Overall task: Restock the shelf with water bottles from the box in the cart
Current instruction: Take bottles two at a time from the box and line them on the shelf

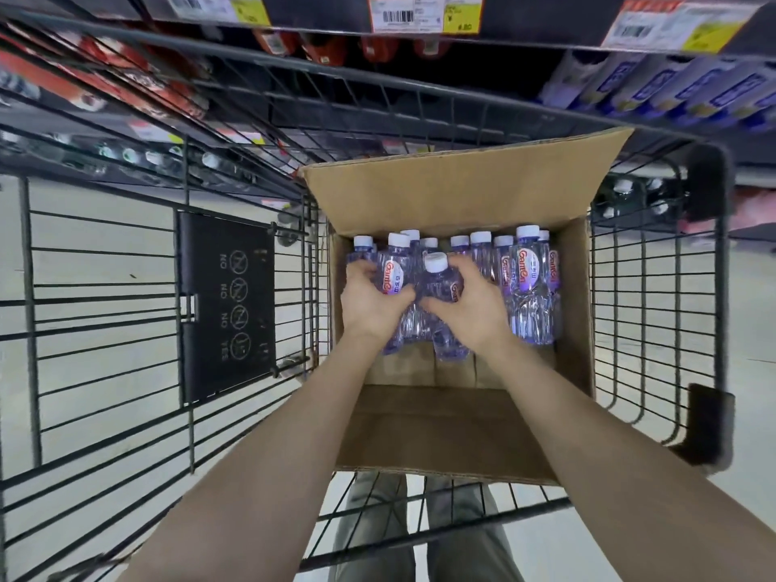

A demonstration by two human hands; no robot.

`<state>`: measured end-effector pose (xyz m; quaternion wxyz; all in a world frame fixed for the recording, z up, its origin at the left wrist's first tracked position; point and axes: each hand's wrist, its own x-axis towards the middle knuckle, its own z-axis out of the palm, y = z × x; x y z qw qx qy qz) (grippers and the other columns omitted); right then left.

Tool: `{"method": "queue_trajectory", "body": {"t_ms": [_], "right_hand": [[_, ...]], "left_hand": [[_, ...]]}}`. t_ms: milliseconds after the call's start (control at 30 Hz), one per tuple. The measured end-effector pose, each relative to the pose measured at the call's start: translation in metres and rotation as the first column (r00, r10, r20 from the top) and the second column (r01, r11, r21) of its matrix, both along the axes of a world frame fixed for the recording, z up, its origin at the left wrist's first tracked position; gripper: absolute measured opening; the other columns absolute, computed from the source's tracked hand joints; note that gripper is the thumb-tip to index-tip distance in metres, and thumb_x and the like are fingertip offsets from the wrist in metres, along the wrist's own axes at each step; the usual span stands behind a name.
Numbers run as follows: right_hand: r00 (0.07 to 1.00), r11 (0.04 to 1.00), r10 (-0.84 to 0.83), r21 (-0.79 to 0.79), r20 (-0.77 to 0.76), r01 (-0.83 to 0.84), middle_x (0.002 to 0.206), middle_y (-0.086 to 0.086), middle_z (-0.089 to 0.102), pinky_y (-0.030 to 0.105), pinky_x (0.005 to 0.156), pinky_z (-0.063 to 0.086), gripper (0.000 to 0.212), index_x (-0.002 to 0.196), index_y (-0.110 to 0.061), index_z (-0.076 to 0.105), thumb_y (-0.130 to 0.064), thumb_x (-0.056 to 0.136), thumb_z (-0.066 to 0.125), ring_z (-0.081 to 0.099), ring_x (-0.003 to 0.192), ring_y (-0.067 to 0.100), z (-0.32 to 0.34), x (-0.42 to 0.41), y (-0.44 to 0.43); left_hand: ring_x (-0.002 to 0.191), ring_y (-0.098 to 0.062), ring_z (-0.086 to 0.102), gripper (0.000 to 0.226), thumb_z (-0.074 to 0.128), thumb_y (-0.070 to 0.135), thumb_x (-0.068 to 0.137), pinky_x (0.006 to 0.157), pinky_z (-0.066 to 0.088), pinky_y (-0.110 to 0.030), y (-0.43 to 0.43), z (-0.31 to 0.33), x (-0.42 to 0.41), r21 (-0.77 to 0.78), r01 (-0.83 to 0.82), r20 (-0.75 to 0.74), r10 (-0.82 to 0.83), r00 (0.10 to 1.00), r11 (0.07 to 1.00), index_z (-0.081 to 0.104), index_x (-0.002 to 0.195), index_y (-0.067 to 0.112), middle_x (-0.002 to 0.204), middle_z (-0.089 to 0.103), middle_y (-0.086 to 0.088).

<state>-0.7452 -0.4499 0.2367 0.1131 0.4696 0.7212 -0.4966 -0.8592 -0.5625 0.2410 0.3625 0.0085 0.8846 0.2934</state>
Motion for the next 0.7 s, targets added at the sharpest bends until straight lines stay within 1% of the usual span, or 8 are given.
{"method": "queue_trajectory", "body": {"t_ms": [133,267,367,433,533,600,667,700], "right_hand": [[0.992,0.990,-0.118,-0.077,-0.034,0.115,0.123,-0.005,0.063,0.018,0.076,0.044,0.078,0.141,-0.024,0.050,-0.028,0.075,0.091,0.059,0.102,0.011,0.005,0.003,0.002],[0.975,0.972,-0.210,-0.126,-0.075,0.200,0.113,-0.013,0.062,0.029,0.096,0.053,0.078,0.141,-0.011,0.054,-0.019,0.074,0.093,0.062,0.104,0.009,0.019,0.001,0.010],[0.958,0.957,-0.265,-0.148,-0.108,0.248,0.107,-0.011,0.070,0.022,0.086,0.057,0.071,0.135,-0.008,0.060,-0.018,0.073,0.094,0.067,0.090,0.000,0.035,-0.001,0.015],[0.942,0.948,-0.305,-0.141,-0.141,0.286,0.099,-0.016,0.067,0.011,0.072,0.053,0.065,0.131,-0.011,0.060,-0.015,0.074,0.092,0.063,0.078,-0.013,0.051,0.001,0.018],[0.912,0.933,-0.352,-0.150,-0.210,0.326,0.087,-0.014,0.062,0.007,0.061,0.045,0.062,0.127,-0.015,0.060,-0.013,0.074,0.092,0.057,0.062,-0.016,0.084,0.002,0.020],[0.902,0.929,-0.368,-0.137,-0.228,0.344,0.088,-0.001,0.069,0.020,0.068,0.055,0.060,0.119,-0.017,0.066,-0.025,0.068,0.095,0.058,0.066,-0.009,0.117,-0.001,0.016],[0.882,0.925,-0.381,-0.119,-0.278,0.362,0.098,0.018,0.073,0.046,0.082,0.060,0.056,0.108,-0.026,0.071,-0.041,0.059,0.094,0.062,0.077,0.010,0.152,-0.003,0.013],[0.872,0.922,-0.387,-0.106,-0.300,0.373,0.098,0.021,0.072,0.048,0.082,0.060,0.053,0.104,-0.027,0.072,-0.043,0.058,0.093,0.060,0.077,0.014,0.172,-0.003,0.010]], "left_hand": [[0.119,-0.014,0.062,0.080,0.091,0.026,0.076,0.094,0.043,-0.021,-0.008,0.006,-0.004,0.067,0.090,0.017,-0.091,0.996,0.994,0.052,0.144,0.010,0.127,0.065,0.002],[0.102,-0.014,0.069,0.067,0.096,0.024,0.070,0.088,0.054,-0.027,-0.017,0.021,-0.013,0.117,0.171,0.061,-0.179,0.982,0.978,0.065,0.128,0.013,0.113,0.070,0.011],[0.092,-0.014,0.075,0.061,0.100,0.031,0.058,0.087,0.062,-0.045,-0.020,0.035,-0.021,0.167,0.175,0.067,-0.188,0.980,0.970,0.070,0.111,0.020,0.099,0.078,0.007],[0.094,-0.014,0.076,0.065,0.099,0.037,0.053,0.089,0.061,-0.047,-0.018,0.050,-0.026,0.208,0.192,0.048,-0.206,0.977,0.959,0.069,0.109,0.024,0.099,0.079,0.007],[0.096,-0.017,0.075,0.057,0.099,0.021,0.061,0.093,0.060,-0.045,-0.014,0.085,-0.033,0.267,0.218,0.031,-0.235,0.972,0.939,0.069,0.110,0.024,0.101,0.078,0.004],[0.092,-0.012,0.074,0.057,0.099,0.022,0.062,0.089,0.059,-0.036,-0.011,0.113,-0.039,0.315,0.271,-0.037,-0.273,0.961,0.910,0.071,0.111,0.024,0.098,0.077,0.009],[0.088,-0.005,0.071,0.055,0.099,0.027,0.062,0.081,0.055,-0.024,-0.008,0.150,-0.045,0.344,0.316,-0.118,-0.293,0.949,0.884,0.071,0.109,0.027,0.098,0.076,0.012],[0.086,-0.001,0.069,0.054,0.098,0.026,0.064,0.078,0.052,-0.018,-0.008,0.167,-0.047,0.369,0.333,-0.149,-0.299,0.943,0.868,0.069,0.109,0.029,0.100,0.075,0.011]]}}
